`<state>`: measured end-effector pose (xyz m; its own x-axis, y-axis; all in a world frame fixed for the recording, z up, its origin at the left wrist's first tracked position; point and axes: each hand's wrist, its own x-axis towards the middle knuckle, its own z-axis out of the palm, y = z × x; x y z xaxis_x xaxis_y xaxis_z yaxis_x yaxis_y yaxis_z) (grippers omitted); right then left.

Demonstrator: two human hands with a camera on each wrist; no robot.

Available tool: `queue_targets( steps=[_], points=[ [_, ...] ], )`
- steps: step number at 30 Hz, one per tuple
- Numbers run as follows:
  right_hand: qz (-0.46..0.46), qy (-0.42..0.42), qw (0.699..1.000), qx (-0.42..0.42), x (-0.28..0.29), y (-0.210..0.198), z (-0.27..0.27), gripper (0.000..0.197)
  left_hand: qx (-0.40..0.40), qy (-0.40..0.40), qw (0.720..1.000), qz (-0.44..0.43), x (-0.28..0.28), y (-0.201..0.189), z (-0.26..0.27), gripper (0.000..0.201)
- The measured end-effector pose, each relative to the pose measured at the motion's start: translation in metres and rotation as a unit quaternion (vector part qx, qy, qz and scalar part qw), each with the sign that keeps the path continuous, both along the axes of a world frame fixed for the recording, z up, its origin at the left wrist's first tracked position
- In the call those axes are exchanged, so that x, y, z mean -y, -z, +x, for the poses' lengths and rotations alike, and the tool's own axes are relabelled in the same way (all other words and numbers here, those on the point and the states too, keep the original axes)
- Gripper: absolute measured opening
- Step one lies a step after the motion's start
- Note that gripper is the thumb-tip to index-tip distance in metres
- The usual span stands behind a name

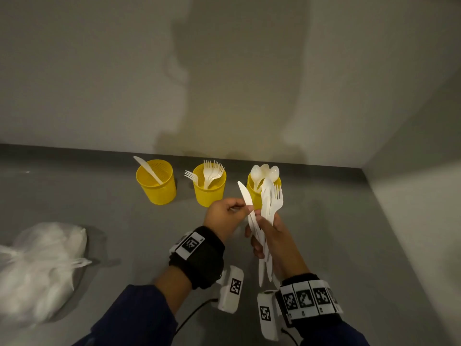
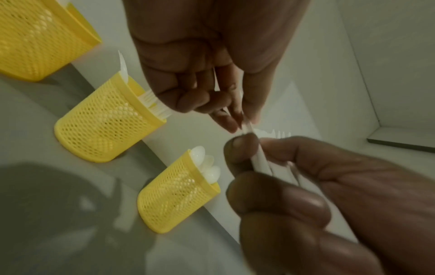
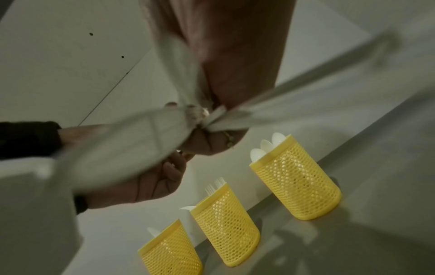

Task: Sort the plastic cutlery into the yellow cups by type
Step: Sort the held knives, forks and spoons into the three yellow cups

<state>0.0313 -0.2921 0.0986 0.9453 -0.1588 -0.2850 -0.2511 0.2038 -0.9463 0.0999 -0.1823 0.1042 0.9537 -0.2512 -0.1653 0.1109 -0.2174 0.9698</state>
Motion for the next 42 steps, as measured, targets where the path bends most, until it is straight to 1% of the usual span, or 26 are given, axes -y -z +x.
queue_targets(
  steps=[2,3,5,8,12,15,16,18,19,20,21,23,24,25,26,27,28,29,30,31,32,33,34,36,39,42],
  points=[
    [0.018,-0.012,1.000,-0.008,-0.006,0.001,0.002,0.016,0.012,-0.026,1.000,-0.004,-0.010,-0.005,0.004,0.016],
    [0.023,-0.020,0.999,-0.015,-0.011,0.002,0.004,0.016,0.009,-0.046,0.999,-0.016,-0.017,-0.008,0.006,0.019],
    [0.019,-0.032,0.999,-0.028,-0.022,0.002,0.008,0.017,0.006,-0.077,0.996,-0.032,-0.037,-0.017,0.015,0.021],
    [-0.021,-0.046,0.998,-0.035,-0.039,0.003,0.014,0.016,0.022,-0.120,0.992,-0.036,-0.075,-0.030,0.034,0.020],
    [-0.052,-0.039,0.997,-0.030,-0.055,0.005,0.027,0.012,0.063,-0.227,0.971,-0.032,-0.134,-0.043,0.071,0.022],
    [-0.024,-0.019,0.999,-0.017,-0.066,0.006,0.039,0.014,0.092,-0.270,0.958,-0.027,-0.165,-0.045,0.098,0.025],
    [-0.002,-0.006,1.000,-0.015,-0.070,0.007,0.043,0.014,0.093,-0.277,0.956,-0.015,-0.172,-0.042,0.106,0.026],
    [0.013,0.004,1.000,0.001,-0.075,0.010,0.050,0.007,0.074,-0.279,0.957,0.021,-0.181,-0.033,0.121,0.027],
    [0.002,0.005,1.000,0.012,-0.077,0.011,0.052,0.013,0.062,-0.269,0.960,0.044,-0.183,-0.026,0.127,0.028],
    [-0.015,0.000,1.000,0.020,-0.079,0.011,0.053,0.025,0.047,-0.250,0.965,0.069,-0.185,-0.019,0.133,0.030],
    [-0.034,-0.001,0.999,0.026,-0.081,0.011,0.054,0.031,0.030,-0.226,0.969,0.096,-0.185,-0.014,0.136,0.034],
    [-0.055,0.010,0.998,0.042,-0.082,0.009,0.055,0.030,0.009,-0.190,0.969,0.156,-0.184,-0.006,0.139,0.051],
    [-0.059,0.015,0.997,0.045,-0.083,0.007,0.055,0.029,0.016,-0.188,0.965,0.183,-0.183,-0.003,0.138,0.060],
    [-0.061,0.021,0.997,0.048,-0.083,0.005,0.055,0.028,0.034,-0.196,0.960,0.197,-0.179,-0.002,0.132,0.065],
    [-0.059,0.027,0.997,0.049,-0.084,0.004,0.055,0.025,0.056,-0.207,0.958,0.191,-0.174,-0.001,0.124,0.062],
    [-0.055,0.035,0.997,0.049,-0.086,0.001,0.054,0.022,0.067,-0.205,0.962,0.169,-0.168,0.000,0.113,0.052],
    [-0.050,0.046,0.997,0.046,-0.087,0.000,0.054,0.018,0.060,-0.180,0.972,0.139,-0.160,0.002,0.100,0.036],
    [-0.041,0.060,0.996,0.043,-0.089,-0.001,0.054,0.016,0.036,-0.128,0.985,0.113,-0.151,0.004,0.085,0.020],
    [-0.025,0.075,0.996,0.038,-0.090,-0.001,0.055,0.017,0.007,-0.055,0.994,0.098,-0.141,0.006,0.069,0.012],
    [-0.007,0.088,0.996,0.032,-0.092,-0.001,0.055,0.018,-0.018,0.022,0.995,0.100,-0.132,0.007,0.054,0.015],
    [0.014,0.091,0.995,0.030,-0.093,-0.002,0.055,0.019,-0.034,0.089,0.989,0.110,-0.124,0.010,0.042,0.021],
    [0.037,0.085,0.995,0.033,-0.095,-0.005,0.055,0.018,-0.038,0.135,0.983,0.117,-0.119,0.014,0.033,0.025],
    [0.059,0.074,0.995,0.036,-0.097,-0.007,0.054,0.016,-0.036,0.164,0.979,0.117,-0.115,0.018,0.027,0.026],
    [0.081,0.053,0.995,0.038,-0.100,-0.012,0.052,0.015,-0.034,0.185,0.976,0.106,-0.112,0.023,0.021,0.024],
    [0.086,0.031,0.995,0.046,-0.102,-0.014,0.052,0.015,-0.031,0.181,0.978,0.098,-0.117,0.024,0.021,0.021],
    [0.074,0.040,0.996,0.034,-0.099,-0.008,0.054,0.015,-0.010,0.162,0.980,0.116,-0.129,0.019,0.027,0.017]
  ],
)
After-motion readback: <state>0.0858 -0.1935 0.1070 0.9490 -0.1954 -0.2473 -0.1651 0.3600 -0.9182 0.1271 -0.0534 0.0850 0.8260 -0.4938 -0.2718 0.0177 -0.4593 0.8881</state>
